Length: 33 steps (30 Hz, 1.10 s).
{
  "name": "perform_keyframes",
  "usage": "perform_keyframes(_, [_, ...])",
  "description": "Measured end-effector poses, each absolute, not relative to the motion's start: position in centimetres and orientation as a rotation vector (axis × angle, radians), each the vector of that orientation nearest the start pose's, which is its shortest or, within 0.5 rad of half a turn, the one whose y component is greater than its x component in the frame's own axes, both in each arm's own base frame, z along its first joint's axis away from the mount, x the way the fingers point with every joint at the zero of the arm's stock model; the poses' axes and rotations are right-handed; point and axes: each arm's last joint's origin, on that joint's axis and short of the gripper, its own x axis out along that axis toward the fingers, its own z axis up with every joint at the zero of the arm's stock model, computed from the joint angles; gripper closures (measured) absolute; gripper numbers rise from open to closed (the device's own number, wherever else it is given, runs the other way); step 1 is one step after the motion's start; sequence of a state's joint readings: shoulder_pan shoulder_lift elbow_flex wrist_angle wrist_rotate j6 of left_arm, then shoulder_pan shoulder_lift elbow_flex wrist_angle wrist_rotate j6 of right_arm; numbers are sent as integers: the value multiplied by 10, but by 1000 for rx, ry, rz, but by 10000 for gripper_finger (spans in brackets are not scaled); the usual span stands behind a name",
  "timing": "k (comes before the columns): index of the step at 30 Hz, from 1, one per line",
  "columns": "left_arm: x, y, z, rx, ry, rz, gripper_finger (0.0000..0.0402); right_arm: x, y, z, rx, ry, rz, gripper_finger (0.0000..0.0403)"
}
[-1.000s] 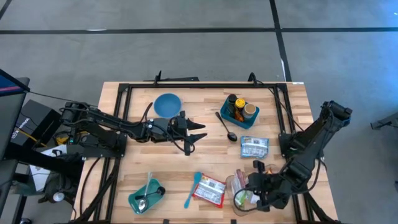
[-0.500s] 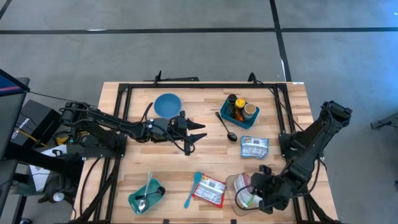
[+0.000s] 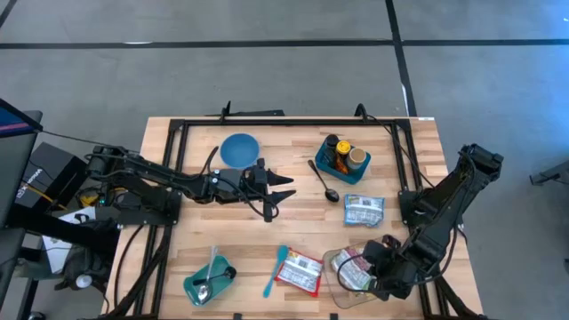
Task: Pick & Place Food Item
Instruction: Put the pink green noodle pack into the transparent bin
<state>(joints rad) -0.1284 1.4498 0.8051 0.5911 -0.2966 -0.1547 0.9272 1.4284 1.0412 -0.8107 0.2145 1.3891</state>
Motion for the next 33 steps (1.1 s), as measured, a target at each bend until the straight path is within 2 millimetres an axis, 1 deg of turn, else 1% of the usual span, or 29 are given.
perform_keyframes(4, [314, -32, 261, -143, 39, 172, 242, 166, 211, 239, 573, 1183, -166, 401])
perform_keyframes(6, [314, -32, 261, -143, 39, 172, 242, 166, 212, 239, 580, 1179, -160, 394])
perform_keyframes(17, [314, -32, 261, -143, 39, 170, 246, 166, 212, 239, 584, 1177, -157, 315])
perform_keyframes(25, [314, -32, 261, -143, 39, 171, 245, 166, 212, 239, 628, 1207, -169, 289])
perform_keyframes(33, [314, -32, 261, -143, 40, 170, 250, 165, 205, 237, 649, 1244, -259, 257])
